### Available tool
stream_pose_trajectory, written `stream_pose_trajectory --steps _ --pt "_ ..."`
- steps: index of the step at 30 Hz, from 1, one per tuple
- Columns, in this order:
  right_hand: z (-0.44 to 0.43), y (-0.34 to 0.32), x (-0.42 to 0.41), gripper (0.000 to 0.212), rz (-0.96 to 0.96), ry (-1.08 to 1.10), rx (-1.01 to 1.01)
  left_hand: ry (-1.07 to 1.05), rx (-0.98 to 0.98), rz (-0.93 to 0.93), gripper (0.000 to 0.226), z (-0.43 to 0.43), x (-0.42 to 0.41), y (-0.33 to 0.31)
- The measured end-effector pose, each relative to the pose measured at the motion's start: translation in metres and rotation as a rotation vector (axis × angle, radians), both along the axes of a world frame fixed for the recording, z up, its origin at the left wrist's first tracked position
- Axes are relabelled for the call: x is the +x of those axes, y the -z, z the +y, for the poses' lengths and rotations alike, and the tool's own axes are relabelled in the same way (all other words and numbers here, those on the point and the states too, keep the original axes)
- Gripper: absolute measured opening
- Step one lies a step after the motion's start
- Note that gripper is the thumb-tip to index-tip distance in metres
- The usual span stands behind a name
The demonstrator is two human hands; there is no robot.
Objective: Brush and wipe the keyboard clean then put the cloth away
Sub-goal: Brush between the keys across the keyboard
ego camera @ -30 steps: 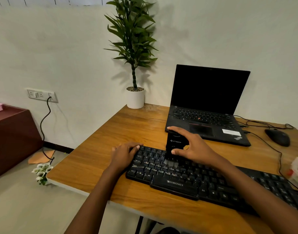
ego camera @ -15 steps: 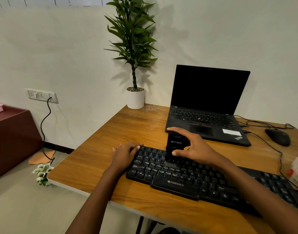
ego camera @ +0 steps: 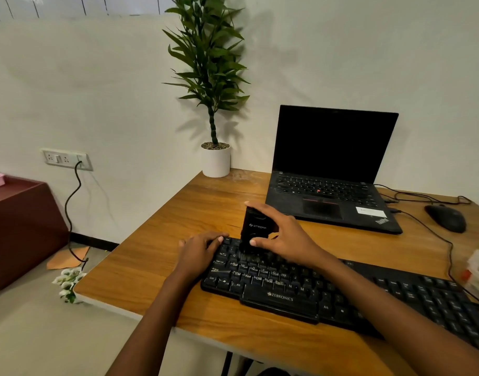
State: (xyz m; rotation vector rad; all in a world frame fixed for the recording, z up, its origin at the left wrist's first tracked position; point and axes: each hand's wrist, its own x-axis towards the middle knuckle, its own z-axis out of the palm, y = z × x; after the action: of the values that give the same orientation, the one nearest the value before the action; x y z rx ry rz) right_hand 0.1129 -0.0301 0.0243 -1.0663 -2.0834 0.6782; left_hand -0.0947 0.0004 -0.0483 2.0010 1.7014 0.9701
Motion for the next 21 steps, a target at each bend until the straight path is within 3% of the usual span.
stream_pose_trajectory --steps 8,13,21 --pt "-0.020 -0.015 0.071 0.073 -0.217 0.050 -0.090 -0.008 -0.007 -0.014 0.027 0.000 -0.001 0.002" --pt "-0.017 -0.019 0.057 0.074 -0.267 0.056 -0.045 -0.009 -0.024 -0.018 0.027 0.002 -0.001 0.003" --pt "-0.026 -0.004 0.046 0.076 -0.043 0.085 -0.013 0.003 -0.004 -0.022 0.025 0.003 -0.002 0.004"
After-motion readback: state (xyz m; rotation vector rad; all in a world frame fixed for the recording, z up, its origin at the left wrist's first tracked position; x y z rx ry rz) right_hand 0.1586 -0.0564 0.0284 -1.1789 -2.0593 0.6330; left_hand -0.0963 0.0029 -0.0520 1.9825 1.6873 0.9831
